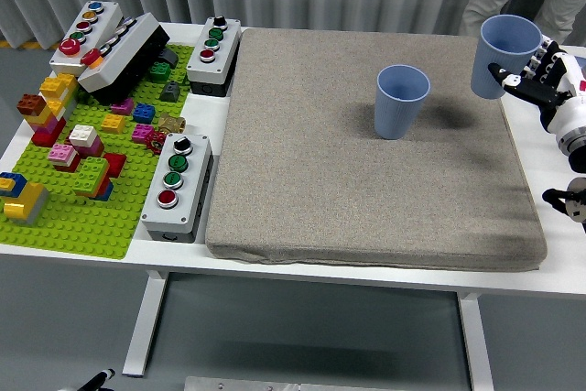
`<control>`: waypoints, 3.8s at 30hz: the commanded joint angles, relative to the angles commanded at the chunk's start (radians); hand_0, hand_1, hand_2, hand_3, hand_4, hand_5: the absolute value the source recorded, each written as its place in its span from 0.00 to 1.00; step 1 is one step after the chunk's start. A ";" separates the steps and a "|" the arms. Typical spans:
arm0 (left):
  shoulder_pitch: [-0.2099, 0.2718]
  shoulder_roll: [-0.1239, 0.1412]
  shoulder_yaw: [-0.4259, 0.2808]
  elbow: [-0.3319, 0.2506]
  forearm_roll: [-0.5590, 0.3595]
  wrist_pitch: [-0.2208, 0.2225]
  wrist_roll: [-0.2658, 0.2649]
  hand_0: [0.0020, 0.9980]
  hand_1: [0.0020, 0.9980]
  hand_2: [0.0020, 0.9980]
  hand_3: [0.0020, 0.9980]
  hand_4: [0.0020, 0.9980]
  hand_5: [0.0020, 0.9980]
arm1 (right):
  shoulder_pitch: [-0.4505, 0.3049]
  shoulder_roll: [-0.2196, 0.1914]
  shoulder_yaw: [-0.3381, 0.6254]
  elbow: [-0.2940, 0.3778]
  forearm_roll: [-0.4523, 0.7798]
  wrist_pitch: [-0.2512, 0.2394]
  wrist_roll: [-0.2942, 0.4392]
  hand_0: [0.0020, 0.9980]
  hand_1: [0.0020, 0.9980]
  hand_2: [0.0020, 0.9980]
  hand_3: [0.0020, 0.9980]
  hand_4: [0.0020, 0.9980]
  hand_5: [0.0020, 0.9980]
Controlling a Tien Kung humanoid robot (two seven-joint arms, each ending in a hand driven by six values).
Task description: Pick cup pour cup place
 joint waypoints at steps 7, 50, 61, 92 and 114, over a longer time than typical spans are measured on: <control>-0.003 -0.003 0.001 0.000 0.002 -0.001 0.001 0.83 0.82 0.88 0.82 0.63 0.99 | -0.041 0.038 0.017 -0.018 -0.005 -0.003 0.018 0.84 0.71 0.59 0.62 0.64 0.00; -0.003 -0.007 0.006 0.000 0.008 -0.006 0.002 0.83 0.82 0.88 0.82 0.63 0.99 | -0.095 0.078 -0.050 -0.083 0.028 -0.002 0.125 0.85 0.72 0.60 0.63 0.64 0.00; 0.001 -0.007 0.010 0.000 0.005 -0.007 0.002 0.83 0.82 0.88 0.82 0.63 0.99 | -0.098 0.076 -0.038 -0.083 0.014 0.035 0.119 0.88 0.85 0.82 0.84 0.70 0.08; -0.003 -0.007 0.011 0.000 0.004 -0.006 0.000 0.83 0.82 0.88 0.82 0.63 0.99 | -0.096 0.072 -0.012 -0.086 -0.040 0.088 0.085 0.95 0.91 0.97 0.94 0.81 0.17; 0.002 -0.006 -0.003 0.000 0.012 -0.006 0.002 0.83 0.82 0.88 0.81 0.63 0.99 | -0.109 0.057 0.000 -0.059 -0.069 0.087 0.061 0.96 0.91 0.99 0.94 0.81 0.16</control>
